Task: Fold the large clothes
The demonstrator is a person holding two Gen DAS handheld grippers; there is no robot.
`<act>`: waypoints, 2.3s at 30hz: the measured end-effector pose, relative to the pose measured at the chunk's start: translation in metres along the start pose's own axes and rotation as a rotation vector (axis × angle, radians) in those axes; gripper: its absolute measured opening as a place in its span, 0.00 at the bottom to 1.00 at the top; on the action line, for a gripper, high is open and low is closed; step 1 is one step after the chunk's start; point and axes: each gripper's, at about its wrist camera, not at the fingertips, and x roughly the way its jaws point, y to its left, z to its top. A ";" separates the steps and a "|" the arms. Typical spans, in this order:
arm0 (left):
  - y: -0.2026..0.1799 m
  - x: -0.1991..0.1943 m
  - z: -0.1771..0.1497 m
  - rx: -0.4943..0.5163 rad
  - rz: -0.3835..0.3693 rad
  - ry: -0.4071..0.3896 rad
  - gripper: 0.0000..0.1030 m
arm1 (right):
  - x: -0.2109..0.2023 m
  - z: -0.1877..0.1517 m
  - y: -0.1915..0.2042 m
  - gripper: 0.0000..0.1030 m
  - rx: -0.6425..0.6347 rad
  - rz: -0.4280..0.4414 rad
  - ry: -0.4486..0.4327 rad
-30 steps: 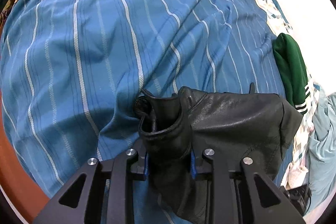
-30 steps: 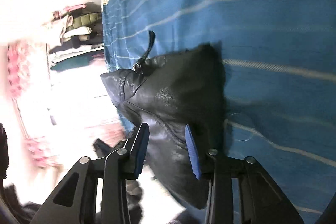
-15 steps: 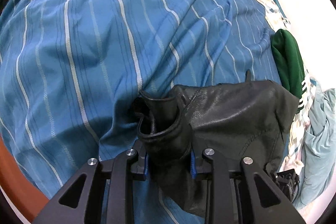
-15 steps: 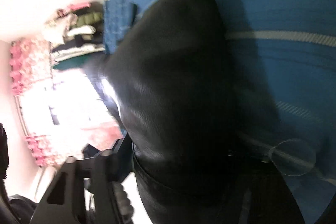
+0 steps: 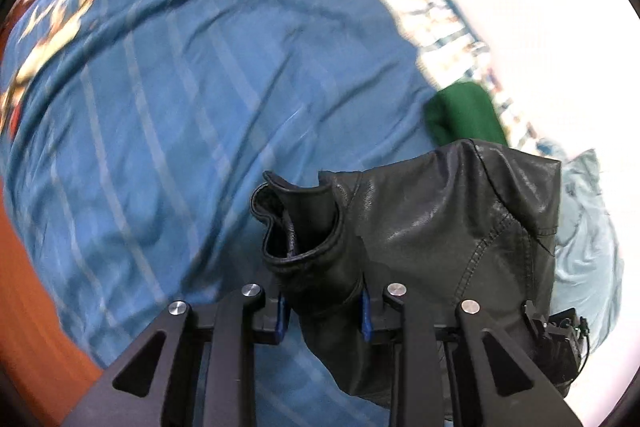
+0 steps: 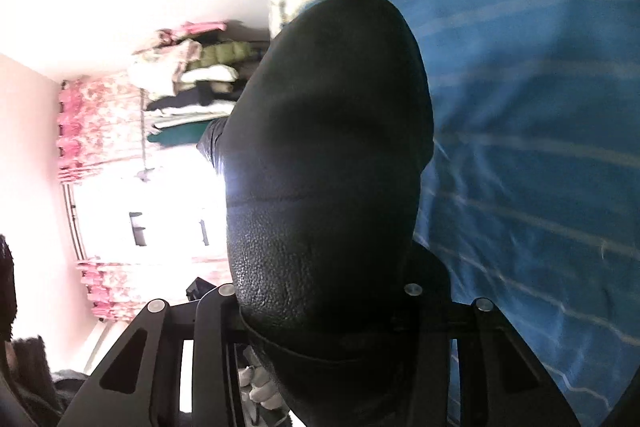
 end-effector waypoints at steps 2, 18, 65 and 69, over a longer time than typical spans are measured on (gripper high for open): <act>-0.032 -0.002 0.024 0.038 -0.036 -0.031 0.22 | -0.006 0.021 0.019 0.42 -0.020 0.015 -0.023; -0.256 0.189 0.208 0.278 -0.206 -0.132 0.22 | -0.044 0.343 0.029 0.42 -0.052 0.158 -0.217; -0.314 -0.091 0.073 1.004 0.090 -0.212 0.98 | -0.102 -0.052 0.366 0.91 -0.230 -1.311 -0.695; -0.303 -0.146 0.060 0.996 0.061 -0.223 0.98 | -0.110 -0.118 0.419 0.91 -0.272 -1.313 -0.736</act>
